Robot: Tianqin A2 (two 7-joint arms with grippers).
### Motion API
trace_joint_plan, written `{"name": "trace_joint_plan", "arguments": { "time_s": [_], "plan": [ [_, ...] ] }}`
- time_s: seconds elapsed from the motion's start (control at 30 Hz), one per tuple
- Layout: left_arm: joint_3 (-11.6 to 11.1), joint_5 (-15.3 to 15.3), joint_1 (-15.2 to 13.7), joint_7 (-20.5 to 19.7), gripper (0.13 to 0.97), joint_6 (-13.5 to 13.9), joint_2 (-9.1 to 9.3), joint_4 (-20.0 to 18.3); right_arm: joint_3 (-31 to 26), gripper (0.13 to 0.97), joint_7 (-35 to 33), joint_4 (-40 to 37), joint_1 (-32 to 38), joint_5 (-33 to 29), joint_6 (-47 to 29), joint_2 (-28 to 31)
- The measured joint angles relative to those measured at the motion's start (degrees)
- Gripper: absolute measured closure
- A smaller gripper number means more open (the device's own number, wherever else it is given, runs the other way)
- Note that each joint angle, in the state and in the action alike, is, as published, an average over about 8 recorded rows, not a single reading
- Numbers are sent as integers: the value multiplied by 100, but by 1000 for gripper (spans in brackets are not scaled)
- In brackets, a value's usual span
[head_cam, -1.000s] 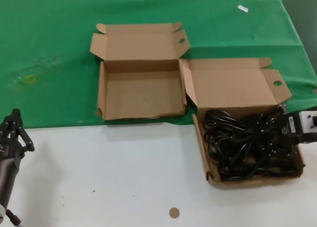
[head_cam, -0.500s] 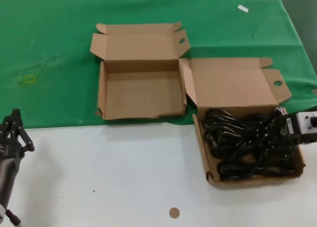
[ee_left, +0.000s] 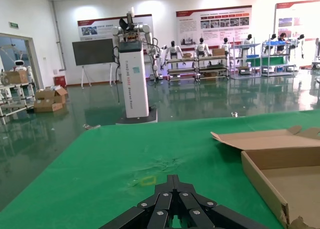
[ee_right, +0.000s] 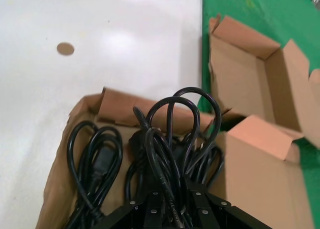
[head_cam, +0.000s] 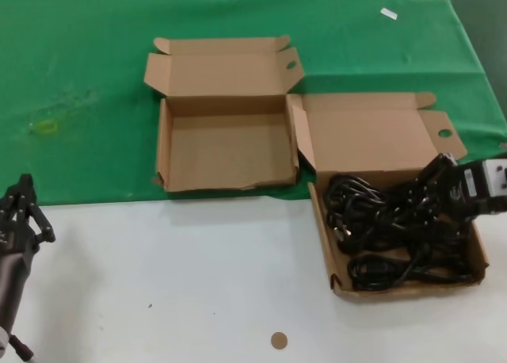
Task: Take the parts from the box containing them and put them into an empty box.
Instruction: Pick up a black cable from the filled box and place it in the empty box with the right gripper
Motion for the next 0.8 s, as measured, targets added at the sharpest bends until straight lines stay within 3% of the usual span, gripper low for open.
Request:
{"name": "trace_joint_plan", "arguments": {
  "time_s": [0.4,0.8],
  "plan": [
    [0,0,0,0,953,0,0,0,-43,889,461,454,532,-151,-64,-191],
    [0,0,0,0,953,0,0,0,-411,890,798,81,1292,-559,176,-1160]
  ]
}}
